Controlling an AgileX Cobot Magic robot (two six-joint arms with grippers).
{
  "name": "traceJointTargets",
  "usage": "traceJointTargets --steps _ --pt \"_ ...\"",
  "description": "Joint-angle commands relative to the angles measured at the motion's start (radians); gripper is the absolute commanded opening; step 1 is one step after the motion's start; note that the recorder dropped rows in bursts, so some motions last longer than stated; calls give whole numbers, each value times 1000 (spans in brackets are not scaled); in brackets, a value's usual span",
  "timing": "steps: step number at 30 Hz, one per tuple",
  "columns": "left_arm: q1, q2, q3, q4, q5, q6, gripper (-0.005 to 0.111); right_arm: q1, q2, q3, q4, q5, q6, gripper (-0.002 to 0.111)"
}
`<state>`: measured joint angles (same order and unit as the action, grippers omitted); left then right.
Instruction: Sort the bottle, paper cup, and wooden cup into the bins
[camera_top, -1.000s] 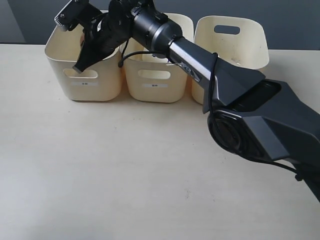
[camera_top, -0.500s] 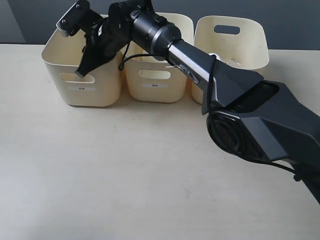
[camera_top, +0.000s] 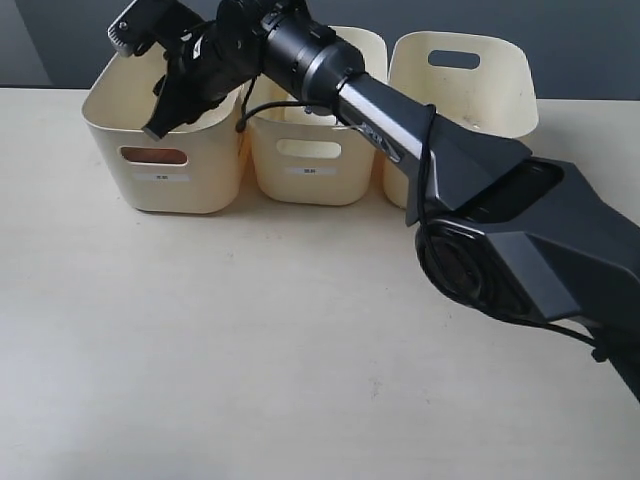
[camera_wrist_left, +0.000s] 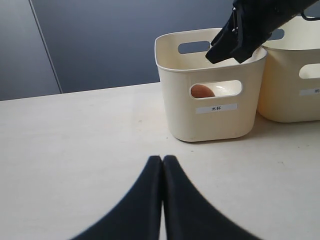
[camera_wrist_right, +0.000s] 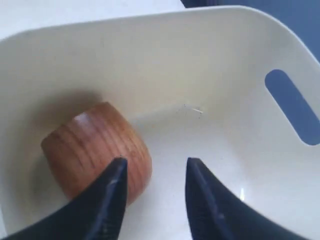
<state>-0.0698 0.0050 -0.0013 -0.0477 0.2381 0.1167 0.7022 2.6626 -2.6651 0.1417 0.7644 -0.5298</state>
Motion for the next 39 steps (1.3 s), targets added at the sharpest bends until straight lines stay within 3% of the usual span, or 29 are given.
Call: traceJointTargets --steps 1,3,6,7,8,9,16,22,34,39 --pt "-4 -5 1 5 0 -2 0 -5 -55 -5 -3 7 6 38" --pt "-4 -5 1 5 0 -2 0 -3 -84 -5 -3 40 6 38" --pt "-4 -5 1 5 0 -2 0 -3 -127 -5 -3 119 6 28" --pt "-4 -5 1 5 0 -2 0 -3 -139 -5 -3 146 6 21" --pt "-4 -5 1 5 0 -2 0 -3 -164 -5 -3 198 3 4" --pt "-4 -5 1 5 0 -2 0 -1 -176 -5 0 226 -5 0" --pt "-4 -5 1 5 0 -2 0 22 -282 -5 41 374 -21 -1" --pt "-4 -5 1 5 0 -2 0 98 -332 -5 -86 450 -14 -1" --pt "-4 -5 1 5 0 -2 0 136 -506 -3 -113 457 86 -1" --pt "-4 -5 1 5 0 -2 0 214 -649 40 -142 457 93 -1"
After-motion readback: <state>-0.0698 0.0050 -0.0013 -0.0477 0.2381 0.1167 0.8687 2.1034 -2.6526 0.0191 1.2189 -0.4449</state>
